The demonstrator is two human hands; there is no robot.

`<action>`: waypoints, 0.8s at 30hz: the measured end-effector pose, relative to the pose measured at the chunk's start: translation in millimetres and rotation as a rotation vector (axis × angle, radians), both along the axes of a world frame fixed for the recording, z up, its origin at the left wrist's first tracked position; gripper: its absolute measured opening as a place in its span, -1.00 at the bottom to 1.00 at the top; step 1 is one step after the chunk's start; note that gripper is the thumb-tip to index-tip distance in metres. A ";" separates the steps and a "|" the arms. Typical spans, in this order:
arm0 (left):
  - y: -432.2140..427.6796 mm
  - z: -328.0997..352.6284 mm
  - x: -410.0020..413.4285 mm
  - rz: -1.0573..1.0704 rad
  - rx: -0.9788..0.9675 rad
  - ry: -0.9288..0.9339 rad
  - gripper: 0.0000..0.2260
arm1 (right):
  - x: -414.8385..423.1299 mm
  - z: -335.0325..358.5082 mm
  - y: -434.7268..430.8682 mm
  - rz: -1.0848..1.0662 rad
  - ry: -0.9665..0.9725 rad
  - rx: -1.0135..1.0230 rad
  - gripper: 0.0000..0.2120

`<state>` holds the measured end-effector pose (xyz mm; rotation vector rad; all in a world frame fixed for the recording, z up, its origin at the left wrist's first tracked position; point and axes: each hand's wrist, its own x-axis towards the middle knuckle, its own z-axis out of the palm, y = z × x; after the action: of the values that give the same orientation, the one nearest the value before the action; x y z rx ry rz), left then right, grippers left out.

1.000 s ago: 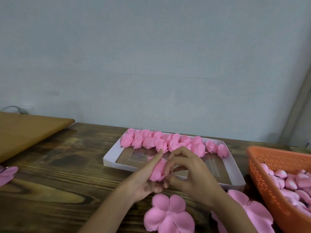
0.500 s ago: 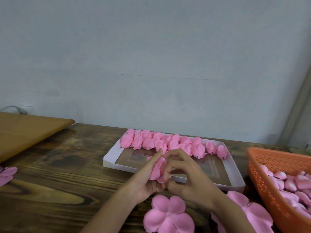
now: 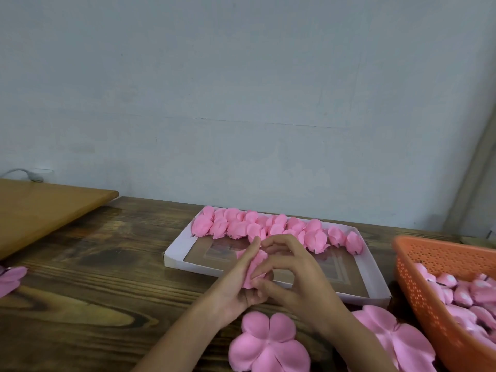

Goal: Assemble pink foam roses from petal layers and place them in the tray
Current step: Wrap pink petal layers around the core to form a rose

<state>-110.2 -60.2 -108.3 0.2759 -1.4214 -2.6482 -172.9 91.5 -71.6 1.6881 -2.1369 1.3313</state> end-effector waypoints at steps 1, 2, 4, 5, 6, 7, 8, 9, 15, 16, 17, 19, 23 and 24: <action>0.3 -0.8 -0.6 -0.006 0.005 0.003 -0.47 | 1.2 0.2 -1.0 -0.008 -0.014 -0.014 -0.86; 0.6 -1.1 -0.9 -0.020 0.004 0.004 -0.45 | 2.1 0.2 -1.7 -0.019 -0.028 -0.028 -0.85; 0.5 -1.5 -1.0 -0.077 -0.005 0.012 -0.42 | 2.8 0.0 -2.6 -0.059 -0.057 -0.048 -0.82; 0.1 -1.3 -0.7 -0.118 0.000 0.029 -0.41 | 2.9 0.2 -3.0 -0.077 -0.075 -0.053 -0.82; -0.5 -1.0 0.3 -0.165 0.011 0.058 -0.40 | 2.4 0.7 -2.8 -0.082 -0.096 -0.062 -0.82; -1.0 0.0 1.8 -0.216 0.017 0.095 -0.41 | 1.5 1.2 -2.3 -0.076 -0.119 -0.078 -0.82; -1.8 0.7 3.4 -0.270 0.010 0.135 -0.44 | 0.3 1.4 -1.2 -0.065 -0.132 -0.098 -0.81; -3.0 1.2 5.6 -0.319 -0.011 0.167 -0.51 | -0.8 1.7 0.0 -0.055 -0.133 -0.120 -0.79; -8.6 3.3 15.9 -0.429 -0.264 0.229 -0.69 | -8.6 3.8 6.3 -0.017 -0.209 -0.053 -0.48; -7.6 3.4 15.9 -0.409 -0.283 0.225 -0.67 | -10.2 4.1 7.3 -0.011 -0.172 -0.040 -0.51; -5.3 4.1 15.7 -0.387 -0.303 0.233 -0.67 | -11.1 4.4 7.9 -0.002 -0.128 -0.036 -0.56; -0.2 4.3 13.6 -0.327 -0.351 0.237 -0.69 | -12.2 5.3 9.0 0.001 -0.076 -0.056 -0.64; 6.9 0.1 7.6 -0.135 -0.506 0.208 -0.71 | -13.6 5.4 12.4 -0.050 -0.060 -0.074 -0.79; 7.8 -0.8 6.2 -0.102 -0.521 0.207 -0.70 | -13.3 5.4 12.9 -0.062 -0.063 -0.075 -0.79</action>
<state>-104.0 -52.3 -109.1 -0.1230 -2.0095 -2.1811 -186.2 104.4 -66.2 1.5590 -2.1259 1.4458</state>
